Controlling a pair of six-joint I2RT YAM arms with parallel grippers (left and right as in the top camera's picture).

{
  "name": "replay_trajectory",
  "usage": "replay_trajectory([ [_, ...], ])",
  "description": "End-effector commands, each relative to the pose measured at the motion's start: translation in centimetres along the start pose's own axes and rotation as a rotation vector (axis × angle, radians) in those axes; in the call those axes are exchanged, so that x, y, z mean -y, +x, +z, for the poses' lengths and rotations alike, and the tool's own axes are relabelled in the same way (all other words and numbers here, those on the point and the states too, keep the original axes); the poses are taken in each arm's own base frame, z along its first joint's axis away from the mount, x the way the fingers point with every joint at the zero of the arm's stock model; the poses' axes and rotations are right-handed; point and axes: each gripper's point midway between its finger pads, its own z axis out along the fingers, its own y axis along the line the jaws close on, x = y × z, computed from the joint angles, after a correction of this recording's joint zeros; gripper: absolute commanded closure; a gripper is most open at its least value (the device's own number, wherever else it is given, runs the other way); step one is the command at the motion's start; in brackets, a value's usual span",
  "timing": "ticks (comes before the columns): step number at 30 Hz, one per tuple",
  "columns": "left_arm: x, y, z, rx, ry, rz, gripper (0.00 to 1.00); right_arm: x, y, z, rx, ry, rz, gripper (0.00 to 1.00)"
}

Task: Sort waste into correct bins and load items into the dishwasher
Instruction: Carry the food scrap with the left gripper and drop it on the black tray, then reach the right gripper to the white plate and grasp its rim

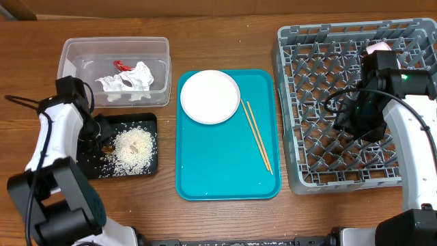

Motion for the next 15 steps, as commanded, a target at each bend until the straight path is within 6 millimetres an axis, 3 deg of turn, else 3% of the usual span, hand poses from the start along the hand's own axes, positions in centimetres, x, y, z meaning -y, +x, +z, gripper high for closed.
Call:
replay_trajectory([
  [1,-0.38,-0.28,0.72,-0.005,-0.032,-0.02,0.8,-0.03,-0.48,-0.9,0.038,-0.006,0.005,0.48],
  [9,-0.45,-0.18,0.87,-0.012,-0.037,-0.019,0.79,-0.03,-0.49,-0.9,0.038,-0.006,0.005,0.48],
  [12,-0.47,-0.13,0.87,-0.014,-0.038,-0.018,0.72,-0.03,-0.49,-0.9,0.038,-0.006,0.005,0.49],
  [15,-0.46,-0.15,0.87,-0.013,-0.038,-0.017,0.71,-0.03,-0.49,-0.9,0.038,-0.006,0.005,0.48],
])
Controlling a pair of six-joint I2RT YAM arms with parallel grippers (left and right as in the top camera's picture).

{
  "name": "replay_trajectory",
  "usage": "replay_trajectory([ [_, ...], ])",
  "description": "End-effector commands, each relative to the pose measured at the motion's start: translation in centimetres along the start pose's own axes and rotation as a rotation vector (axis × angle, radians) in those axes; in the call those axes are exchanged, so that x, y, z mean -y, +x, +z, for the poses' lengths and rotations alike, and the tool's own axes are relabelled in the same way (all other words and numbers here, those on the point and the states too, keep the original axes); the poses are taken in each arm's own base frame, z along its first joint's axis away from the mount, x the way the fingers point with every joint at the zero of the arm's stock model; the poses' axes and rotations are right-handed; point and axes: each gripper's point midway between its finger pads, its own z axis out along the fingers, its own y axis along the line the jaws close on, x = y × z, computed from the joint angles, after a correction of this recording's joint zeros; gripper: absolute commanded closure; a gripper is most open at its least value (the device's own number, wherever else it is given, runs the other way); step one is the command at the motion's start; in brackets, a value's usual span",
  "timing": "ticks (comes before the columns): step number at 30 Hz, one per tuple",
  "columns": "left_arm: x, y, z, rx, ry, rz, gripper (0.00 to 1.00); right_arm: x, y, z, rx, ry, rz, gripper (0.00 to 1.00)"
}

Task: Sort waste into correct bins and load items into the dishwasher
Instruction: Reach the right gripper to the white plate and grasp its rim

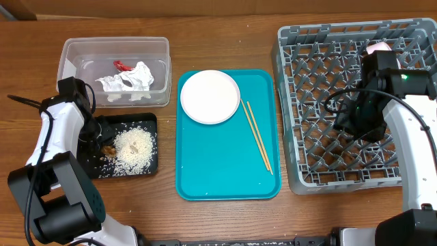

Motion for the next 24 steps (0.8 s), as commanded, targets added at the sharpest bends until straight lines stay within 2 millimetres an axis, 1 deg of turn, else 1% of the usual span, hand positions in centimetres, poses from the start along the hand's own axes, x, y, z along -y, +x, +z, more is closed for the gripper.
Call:
replay_trajectory([
  [1,-0.3,-0.2,0.2,0.0,-0.022,-0.016,0.71,0.0,-0.5,-0.9,0.038,-0.007,0.004,0.48],
  [8,-0.3,0.0,0.2,-0.006,-0.02,-0.016,0.69,-0.1,-0.5,-0.9,0.039,-0.007,0.004,0.48],
  [11,0.6,0.3,0.0,-0.023,0.038,-0.004,0.66,-0.1,-0.5,-0.9,0.04,-0.008,0.004,0.48],
  [14,1.9,0.5,-1.0,-0.02,0.121,0.007,0.6,-0.3,-1.1,-0.9,0.062,-0.02,0.004,0.47],
  [15,2.3,0.5,-1.6,-0.013,0.153,0.007,0.6,-0.5,-1.5,-1.0,0.079,-0.028,0.004,0.47],
  [17,3.3,0.8,-2.9,-0.007,0.224,0.021,0.57,-1.1,-3.1,-1.2,0.143,-0.051,0.005,0.47],
  [19,4.3,1.6,-4.5,-0.002,0.294,0.05,0.57,-2.3,-4.8,-1.7,0.213,-0.112,0.0,0.47],
  [20,4.8,2.1,-5.4,0.0,0.319,0.063,0.57,-3.4,-5.5,-2.2,0.241,-0.166,-0.008,0.47],
  [22,5.2,2.9,-6.9,0.026,0.327,0.109,0.56,-6.3,-6.9,-3.8,0.303,-0.311,-0.052,0.45],
  [24,5.8,4.0,-8.4,0.052,0.335,0.151,0.56,-9.9,-8.1,-5.8,0.38,-0.461,-0.143,0.44],
])
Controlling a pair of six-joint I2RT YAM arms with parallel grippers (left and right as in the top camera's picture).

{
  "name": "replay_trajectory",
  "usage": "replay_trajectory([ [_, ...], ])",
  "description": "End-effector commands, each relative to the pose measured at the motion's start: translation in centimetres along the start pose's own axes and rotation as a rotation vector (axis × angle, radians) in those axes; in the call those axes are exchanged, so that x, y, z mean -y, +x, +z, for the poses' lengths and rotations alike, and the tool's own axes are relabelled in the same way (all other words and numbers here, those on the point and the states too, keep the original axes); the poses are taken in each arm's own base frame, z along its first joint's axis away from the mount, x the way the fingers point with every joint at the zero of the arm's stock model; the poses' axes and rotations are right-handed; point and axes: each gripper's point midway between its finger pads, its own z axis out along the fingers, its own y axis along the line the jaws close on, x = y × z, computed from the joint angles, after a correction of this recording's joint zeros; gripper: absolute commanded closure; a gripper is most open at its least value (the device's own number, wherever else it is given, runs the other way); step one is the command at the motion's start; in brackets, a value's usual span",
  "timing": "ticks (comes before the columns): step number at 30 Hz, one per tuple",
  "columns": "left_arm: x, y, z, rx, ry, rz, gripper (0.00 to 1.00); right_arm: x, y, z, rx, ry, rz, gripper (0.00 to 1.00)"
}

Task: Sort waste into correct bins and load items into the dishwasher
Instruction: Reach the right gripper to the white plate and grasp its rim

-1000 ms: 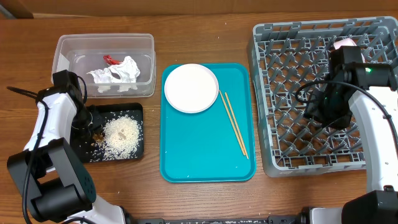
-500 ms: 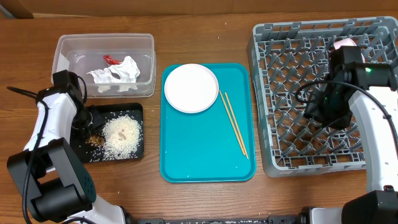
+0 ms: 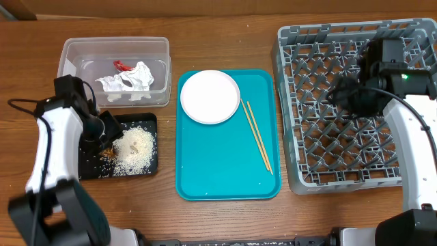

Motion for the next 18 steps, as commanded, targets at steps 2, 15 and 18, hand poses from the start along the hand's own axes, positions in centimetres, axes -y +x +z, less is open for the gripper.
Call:
replay_trajectory([
  [2,3.7,1.6,-3.5,0.07,0.094,0.138,0.49,-8.3,-2.4,-2.7,0.117,-0.317,-0.142,0.41],
  [15,7.4,4.7,-3.3,0.036,0.104,0.29,0.32,-19.8,4.6,4.9,0.025,-0.31,-0.48,0.29],
  [18,7.5,4.7,-3.3,0.035,0.104,0.293,0.32,-20.3,6.3,8.3,-0.058,-0.283,-0.424,0.29],
])
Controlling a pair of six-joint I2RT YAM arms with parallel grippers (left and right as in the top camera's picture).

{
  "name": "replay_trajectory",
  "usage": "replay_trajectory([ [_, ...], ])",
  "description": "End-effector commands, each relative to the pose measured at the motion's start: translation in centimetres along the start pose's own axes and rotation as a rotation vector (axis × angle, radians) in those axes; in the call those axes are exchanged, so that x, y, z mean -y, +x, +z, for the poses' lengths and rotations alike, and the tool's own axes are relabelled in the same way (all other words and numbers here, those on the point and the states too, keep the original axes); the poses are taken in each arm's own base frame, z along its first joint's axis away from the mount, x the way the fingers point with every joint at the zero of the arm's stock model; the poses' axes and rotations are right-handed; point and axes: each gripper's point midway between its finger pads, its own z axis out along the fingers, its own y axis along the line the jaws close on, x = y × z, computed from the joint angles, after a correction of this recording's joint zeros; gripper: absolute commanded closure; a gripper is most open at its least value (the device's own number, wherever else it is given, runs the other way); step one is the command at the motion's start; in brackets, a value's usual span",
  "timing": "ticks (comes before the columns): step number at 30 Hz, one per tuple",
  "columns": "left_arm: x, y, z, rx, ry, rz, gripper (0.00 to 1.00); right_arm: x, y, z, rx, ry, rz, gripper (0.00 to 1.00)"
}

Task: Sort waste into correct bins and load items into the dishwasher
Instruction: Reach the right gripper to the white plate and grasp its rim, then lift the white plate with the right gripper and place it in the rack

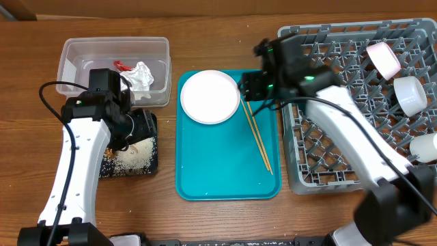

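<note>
A white plate (209,96) lies at the back left of the teal tray (218,171), with two wooden chopsticks (258,137) beside it. My right gripper (248,87) hovers at the tray's back right, just above the chopsticks' far end; its jaws are too dark to read. My left gripper (139,127) hangs over the right part of the black tray (109,171), which holds rice (136,152). Whether it is open or shut does not show. The grey dish rack (328,171) holds a pink cup (382,59) and a white cup (410,94).
A clear bin (72,55) at the back left holds crumpled white paper (140,74) and a red scrap (121,65). Another white item (427,146) sits at the rack's right edge. My right arm spans the rack's left half.
My right gripper was over the back of the rack and now sits over the teal tray's back right corner. My left gripper has shifted right across the black tray. The cups in the rack now show.
At first my left gripper was low at the black tray's left side by a brown scrap, and my right gripper was down in the rack. Both stayed there. Then the right one sat further back in the rack. Now it is at the chopsticks.
</note>
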Motion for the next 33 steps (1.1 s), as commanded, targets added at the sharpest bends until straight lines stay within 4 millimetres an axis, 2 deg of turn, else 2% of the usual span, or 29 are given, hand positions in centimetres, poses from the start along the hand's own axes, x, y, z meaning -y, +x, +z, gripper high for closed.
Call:
replay_trajectory([
  [1,0.4,-0.1,-0.1,-0.001,0.012,0.019,0.32,0.6,0.8,3.1,-0.051,0.04,0.096,0.29],
  [4,0.4,-0.1,-0.1,-0.002,0.011,0.019,0.32,1.1,2.3,5.8,-0.115,0.054,0.171,0.29],
  [8,0.4,-0.1,-0.1,0.001,0.012,0.019,0.32,0.6,4.2,8.8,-0.195,0.021,0.225,0.3],
  [16,0.4,-0.1,-0.1,0.0,0.012,0.018,0.32,-0.2,6.5,12.2,-0.255,0.039,0.265,0.34],
  [21,0.4,-0.1,-0.1,0.0,0.012,0.019,0.32,0.6,7.5,13.1,-0.261,0.117,0.296,0.48],
  [25,0.4,-0.1,-0.1,-0.003,0.012,0.018,0.32,1.3,8.1,12.9,-0.272,0.173,0.377,0.66],
  [33,0.4,0.0,-0.1,-0.003,0.011,0.018,0.31,1.5,8.9,12.6,-0.301,0.192,0.387,0.8],
])
